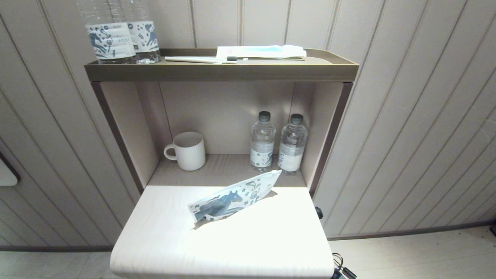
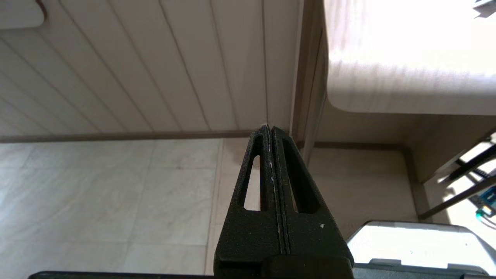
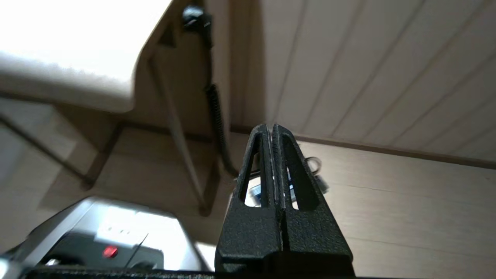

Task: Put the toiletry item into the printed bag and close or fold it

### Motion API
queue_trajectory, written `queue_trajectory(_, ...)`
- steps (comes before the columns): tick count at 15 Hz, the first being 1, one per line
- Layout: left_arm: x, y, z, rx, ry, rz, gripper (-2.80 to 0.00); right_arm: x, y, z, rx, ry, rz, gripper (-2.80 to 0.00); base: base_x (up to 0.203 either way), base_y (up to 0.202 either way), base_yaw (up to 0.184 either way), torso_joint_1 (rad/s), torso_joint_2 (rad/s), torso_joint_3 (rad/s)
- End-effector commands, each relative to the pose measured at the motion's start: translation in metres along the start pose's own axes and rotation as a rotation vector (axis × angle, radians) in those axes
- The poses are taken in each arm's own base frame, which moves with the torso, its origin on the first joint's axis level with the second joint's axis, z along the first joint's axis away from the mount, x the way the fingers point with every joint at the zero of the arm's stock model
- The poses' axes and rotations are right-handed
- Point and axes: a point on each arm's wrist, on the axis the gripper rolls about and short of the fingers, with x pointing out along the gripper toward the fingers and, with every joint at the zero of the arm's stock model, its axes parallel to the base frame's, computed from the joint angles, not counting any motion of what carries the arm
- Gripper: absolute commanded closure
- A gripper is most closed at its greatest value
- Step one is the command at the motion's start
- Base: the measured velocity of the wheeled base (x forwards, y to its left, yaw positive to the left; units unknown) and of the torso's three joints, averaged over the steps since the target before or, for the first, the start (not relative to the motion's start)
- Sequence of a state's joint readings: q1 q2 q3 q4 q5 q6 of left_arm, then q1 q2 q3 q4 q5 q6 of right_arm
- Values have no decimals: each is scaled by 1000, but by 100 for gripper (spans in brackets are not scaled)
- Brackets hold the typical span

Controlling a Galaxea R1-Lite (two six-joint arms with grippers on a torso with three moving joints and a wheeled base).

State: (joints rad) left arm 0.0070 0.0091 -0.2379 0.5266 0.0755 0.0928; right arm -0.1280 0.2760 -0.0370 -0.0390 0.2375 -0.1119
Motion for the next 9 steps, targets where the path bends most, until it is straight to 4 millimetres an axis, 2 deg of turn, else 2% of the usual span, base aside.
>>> queue_trajectory(1, 1, -1, -4, 0, 12, -7, 0, -1, 2, -1, 13, 38, 95, 0, 0, 0, 0, 0, 0, 0)
queue_trajectory(4, 1, -1, -4, 0, 13, -12, 0, 2, 2, -1, 10, 88, 180, 0, 0, 0, 0, 0, 0, 0)
queue_trajectory(7, 1, -1, -4, 0, 14, -12, 0, -3, 2, -1, -2, 37, 84, 0, 0, 0, 0, 0, 0, 0)
queue_trajectory(9, 1, -1, -4, -2, 11, -12, 0, -2, -2, -4, -32, 62, -79, 0, 0, 0, 0, 0, 0, 0)
